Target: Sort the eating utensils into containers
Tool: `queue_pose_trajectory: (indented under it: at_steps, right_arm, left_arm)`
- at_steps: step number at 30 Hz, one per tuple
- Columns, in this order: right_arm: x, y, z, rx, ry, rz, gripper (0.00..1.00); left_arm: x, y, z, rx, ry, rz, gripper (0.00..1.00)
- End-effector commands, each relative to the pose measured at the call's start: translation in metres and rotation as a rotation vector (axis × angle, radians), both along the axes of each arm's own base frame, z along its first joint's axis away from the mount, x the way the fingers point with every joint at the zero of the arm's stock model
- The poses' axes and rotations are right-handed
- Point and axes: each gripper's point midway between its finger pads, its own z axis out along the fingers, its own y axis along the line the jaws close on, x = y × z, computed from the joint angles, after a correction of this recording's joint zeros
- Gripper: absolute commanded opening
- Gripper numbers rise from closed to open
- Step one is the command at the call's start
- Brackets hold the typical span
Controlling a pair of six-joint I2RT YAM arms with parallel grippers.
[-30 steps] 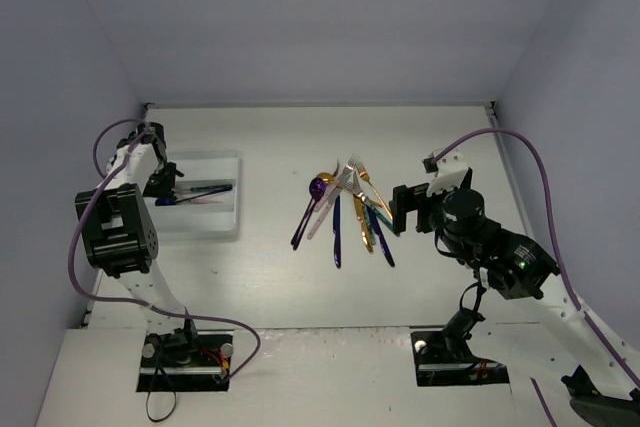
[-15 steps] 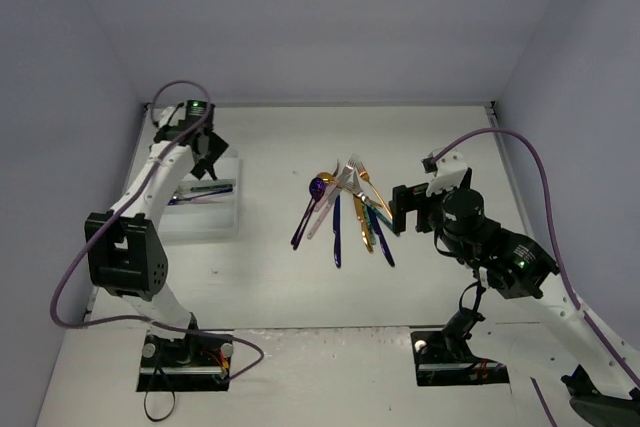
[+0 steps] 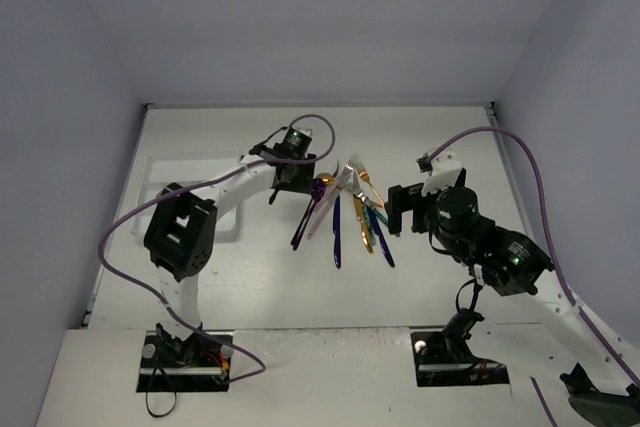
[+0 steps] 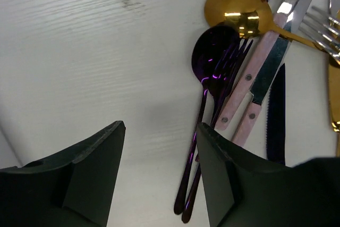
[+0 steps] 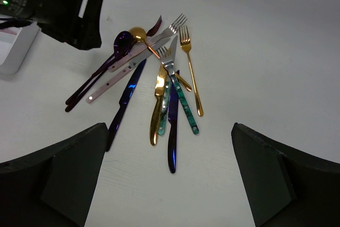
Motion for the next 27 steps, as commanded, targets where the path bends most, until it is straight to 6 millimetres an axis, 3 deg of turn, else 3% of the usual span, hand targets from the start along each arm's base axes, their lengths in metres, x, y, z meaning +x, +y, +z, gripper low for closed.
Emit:
queue_pose_trajectory:
  at_steps: [1,6,14,27]
  right_arm:
    - [0.005,0.006,0.02,0.077,-0.042,-0.008,1.0]
    - [0.003,0.005,0.023,0.097,-0.047,-0.01,1.0]
    - [0.003,0.003,0.021,0.098,-0.045,-0.022,1.0]
    - [0.004,0.003,0.02,0.092,-0.042,-0.025,1.0]
  left_arm:
    - [0.028,-0.038,0.03,-0.018,-0.143,-0.155,0.53]
    - [0.033,-0.039,0.018,0.004,-0.13,-0.156,0.52]
    - [0.021,-0.032,-0.002,0.028,-0.084,-0.157,0.42]
    - [0.005,-0.025,-0.035,0.057,-0.007,-0.152,0.37]
